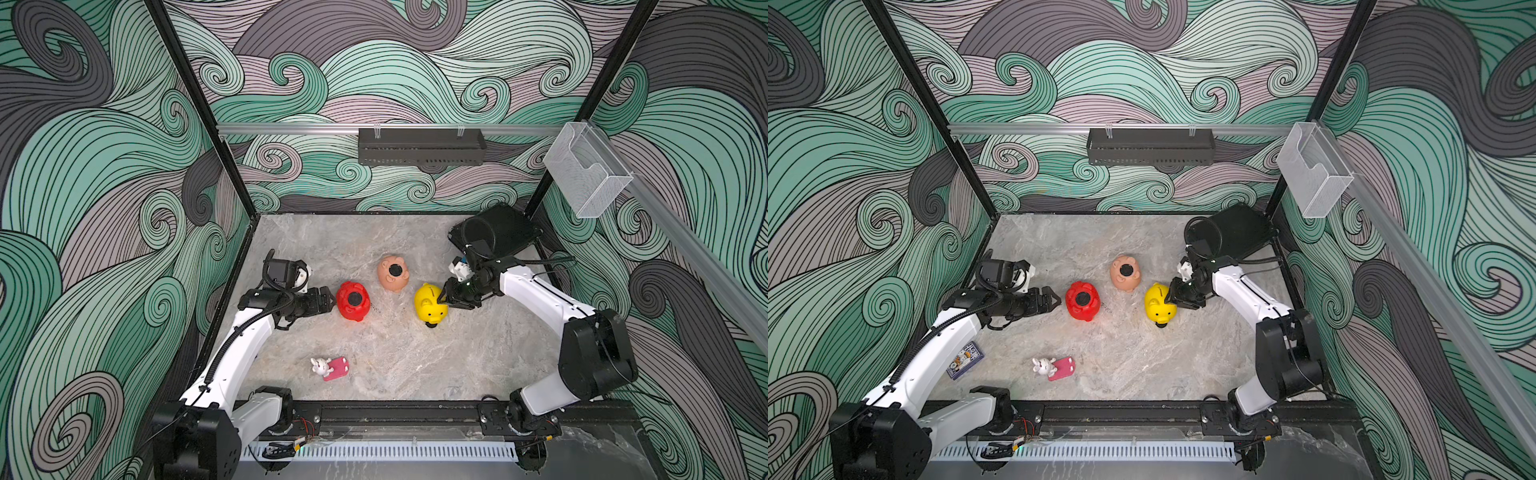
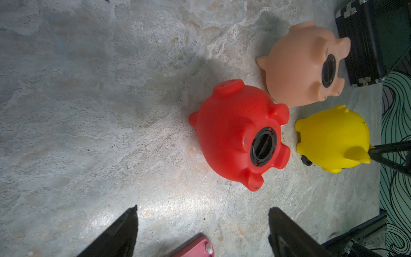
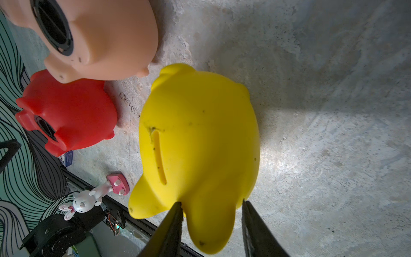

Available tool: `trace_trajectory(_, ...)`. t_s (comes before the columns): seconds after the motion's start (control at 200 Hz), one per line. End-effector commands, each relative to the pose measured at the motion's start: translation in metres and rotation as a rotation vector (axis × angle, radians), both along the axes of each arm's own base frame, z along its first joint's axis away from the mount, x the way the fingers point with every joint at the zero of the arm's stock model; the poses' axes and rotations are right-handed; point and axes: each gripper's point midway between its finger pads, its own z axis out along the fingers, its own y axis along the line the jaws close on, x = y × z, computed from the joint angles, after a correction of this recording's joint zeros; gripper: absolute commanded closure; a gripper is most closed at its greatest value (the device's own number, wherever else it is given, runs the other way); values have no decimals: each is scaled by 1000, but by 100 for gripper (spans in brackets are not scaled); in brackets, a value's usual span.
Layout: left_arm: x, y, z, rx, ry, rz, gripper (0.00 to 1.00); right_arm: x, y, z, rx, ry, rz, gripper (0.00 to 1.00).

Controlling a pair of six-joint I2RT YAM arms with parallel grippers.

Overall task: Close piggy banks
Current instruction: Turn over the piggy bank at the center of the board.

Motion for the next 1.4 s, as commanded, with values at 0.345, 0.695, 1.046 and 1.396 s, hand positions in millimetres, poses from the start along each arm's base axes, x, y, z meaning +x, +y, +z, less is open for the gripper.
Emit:
trace_trajectory(0.345, 5, -2, 12, 2, -25, -17, 9, -3, -13, -15, 37, 23, -37, 59)
trace_trajectory(0.695, 4, -3, 12, 0, -22, -19, 9, 4, -19, -21, 91, 7, -36, 62)
trace_trajectory(1.046, 4, -4, 11, 1, -15, -25, 9, 10, -31, -19, 108, -13, -57, 62)
trace_trajectory(1.396, 4, -6, 11, -1, -18, -28, 9, 12, -38, -23, 121, -7, -72, 60)
